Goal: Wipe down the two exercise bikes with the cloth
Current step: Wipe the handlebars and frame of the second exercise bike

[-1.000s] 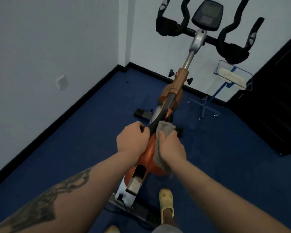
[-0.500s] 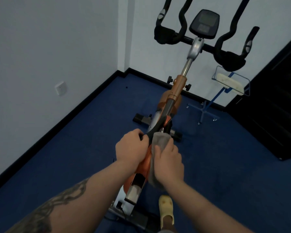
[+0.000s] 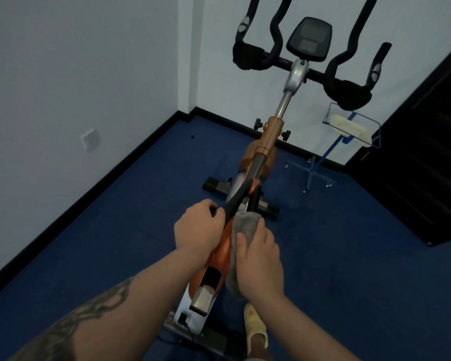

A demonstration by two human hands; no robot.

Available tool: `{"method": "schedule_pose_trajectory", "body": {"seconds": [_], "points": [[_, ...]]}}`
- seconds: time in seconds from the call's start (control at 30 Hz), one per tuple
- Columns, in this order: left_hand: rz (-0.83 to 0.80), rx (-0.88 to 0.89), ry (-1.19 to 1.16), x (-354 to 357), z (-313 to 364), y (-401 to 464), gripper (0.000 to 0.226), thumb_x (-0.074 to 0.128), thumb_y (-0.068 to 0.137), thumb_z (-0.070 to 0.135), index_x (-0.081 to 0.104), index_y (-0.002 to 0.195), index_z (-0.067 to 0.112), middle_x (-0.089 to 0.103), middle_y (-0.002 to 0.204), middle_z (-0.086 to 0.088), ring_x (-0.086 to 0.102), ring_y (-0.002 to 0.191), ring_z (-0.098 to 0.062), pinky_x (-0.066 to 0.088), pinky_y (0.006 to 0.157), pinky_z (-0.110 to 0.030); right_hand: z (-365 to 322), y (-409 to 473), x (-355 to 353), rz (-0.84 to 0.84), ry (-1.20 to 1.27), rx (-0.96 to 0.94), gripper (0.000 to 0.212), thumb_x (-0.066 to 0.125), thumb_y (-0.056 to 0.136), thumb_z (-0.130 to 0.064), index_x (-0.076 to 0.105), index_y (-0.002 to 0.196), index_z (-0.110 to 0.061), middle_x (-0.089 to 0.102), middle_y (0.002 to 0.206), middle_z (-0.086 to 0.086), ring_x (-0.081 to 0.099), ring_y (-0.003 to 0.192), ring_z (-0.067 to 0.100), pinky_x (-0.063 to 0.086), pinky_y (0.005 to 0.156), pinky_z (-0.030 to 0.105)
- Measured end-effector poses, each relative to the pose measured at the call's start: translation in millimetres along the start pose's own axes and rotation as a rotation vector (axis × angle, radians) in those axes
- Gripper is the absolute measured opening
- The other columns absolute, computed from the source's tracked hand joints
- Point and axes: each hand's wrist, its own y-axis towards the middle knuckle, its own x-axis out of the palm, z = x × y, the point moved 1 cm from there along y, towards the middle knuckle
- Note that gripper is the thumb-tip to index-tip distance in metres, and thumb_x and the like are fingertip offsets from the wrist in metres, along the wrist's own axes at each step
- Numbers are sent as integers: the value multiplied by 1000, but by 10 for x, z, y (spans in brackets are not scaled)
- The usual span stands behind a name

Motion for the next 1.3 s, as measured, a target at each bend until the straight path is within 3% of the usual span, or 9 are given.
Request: {"method": "schedule_pose_trajectory", "body": {"seconds": [0.23,0.33,0.43,0.57,0.67,0.87,1.03,1.2,1.3], "points": [[-8,-3,-4,-12,15,-16,23,48,93,43,66,101,30,63,90,13,54,77,-9,36,61,-28,-156,688,-61,-170,100,293,54,24,102,-45,30,142,-9,51,136,14,53,117,33,37,80,35],[-3,-2,-14,-6,15,-29,23,49,93,43,66,101,30,63,89,13,56,76,-9,38,60,-28,-84,440,-44,-98,98,173,55,27,100,-48,32,142,-13,50,135,10,54,114,29,41,79,34],[0,-1,-9,2,20,-10,22,49,92,42,65,99,30,62,86,13,57,75,-9,44,63,-29,30,117,-33,-28,120,53,58,27,98,-52,29,146,-19,46,138,7,51,118,26,45,89,38],[4,2,-10,2,22,-16,20,49,91,42,65,96,30,59,81,14,53,71,-6,38,59,-28,-54,430,-54,-134,55,207,53,21,102,-48,38,134,-10,55,127,12,56,109,29,35,74,33],[3,-3,-14,-3,21,-20,21,49,91,43,66,97,31,63,87,14,55,74,-7,40,60,-28,-126,625,-96,-185,83,277,54,19,103,-47,36,135,-7,55,129,16,54,113,34,34,75,34],[-5,8,10,6,22,-17,20,48,91,43,64,94,31,58,82,15,54,74,-8,39,61,-28,99,111,-99,-82,171,10,51,26,100,-50,33,141,-20,51,130,3,50,97,14,33,73,28],[-37,7,83,17,13,-9,20,42,94,45,58,94,33,57,80,14,48,66,-2,30,53,-25,-1,408,-81,-169,66,102,48,21,102,-48,38,129,-11,57,120,9,56,99,24,33,70,31],[-106,19,257,31,84,24,41,24,102,47,56,90,25,59,81,8,49,69,-13,32,58,-30,-84,826,-20,-191,44,175,50,20,103,-46,36,128,-6,60,114,13,55,90,27,31,62,34],[-101,6,271,34,72,18,41,24,102,46,57,89,25,59,81,8,52,71,-13,34,59,-30,-87,1027,30,-178,132,240,50,19,103,-48,34,128,-8,60,102,10,49,75,20,32,59,33]]}}
